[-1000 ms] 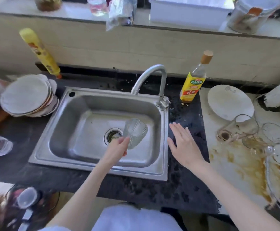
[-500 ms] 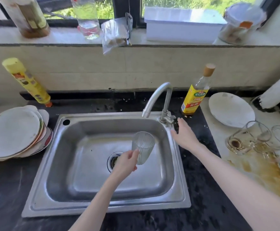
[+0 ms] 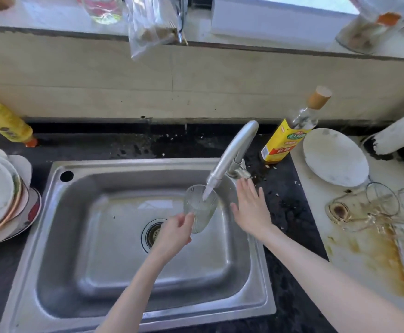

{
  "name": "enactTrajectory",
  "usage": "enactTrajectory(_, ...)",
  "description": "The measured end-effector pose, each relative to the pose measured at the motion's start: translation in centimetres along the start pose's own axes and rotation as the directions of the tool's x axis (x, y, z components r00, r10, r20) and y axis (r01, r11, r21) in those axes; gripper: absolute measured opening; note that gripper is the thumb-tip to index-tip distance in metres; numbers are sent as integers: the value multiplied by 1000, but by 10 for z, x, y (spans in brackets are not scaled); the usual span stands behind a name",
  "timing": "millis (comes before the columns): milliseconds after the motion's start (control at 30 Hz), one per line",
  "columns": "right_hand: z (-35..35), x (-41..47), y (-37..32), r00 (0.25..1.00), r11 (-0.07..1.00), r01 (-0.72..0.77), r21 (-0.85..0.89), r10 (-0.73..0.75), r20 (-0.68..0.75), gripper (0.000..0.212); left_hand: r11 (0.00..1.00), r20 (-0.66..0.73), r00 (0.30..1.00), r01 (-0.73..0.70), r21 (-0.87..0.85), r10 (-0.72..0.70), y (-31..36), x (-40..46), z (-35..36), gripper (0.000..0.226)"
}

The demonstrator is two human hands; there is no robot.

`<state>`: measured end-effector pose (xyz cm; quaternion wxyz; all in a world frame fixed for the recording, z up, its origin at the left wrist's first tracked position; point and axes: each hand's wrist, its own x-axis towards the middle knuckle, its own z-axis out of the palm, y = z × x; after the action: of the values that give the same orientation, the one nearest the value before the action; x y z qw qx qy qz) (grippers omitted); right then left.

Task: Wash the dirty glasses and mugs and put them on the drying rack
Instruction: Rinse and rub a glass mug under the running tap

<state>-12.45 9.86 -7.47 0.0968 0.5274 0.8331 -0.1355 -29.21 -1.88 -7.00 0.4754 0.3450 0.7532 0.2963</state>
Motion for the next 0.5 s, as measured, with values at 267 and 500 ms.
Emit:
enactTrajectory(267, 16, 6, -19, 990, 957, -121, -263, 136, 40, 71, 999, 79, 996, 42, -5, -42, -15, 4, -13, 40)
enactTrajectory(500, 17, -4, -24, 998, 992, -41, 121, 34, 58, 54, 999, 158, 987, -29, 46, 21, -6, -7, -22, 40)
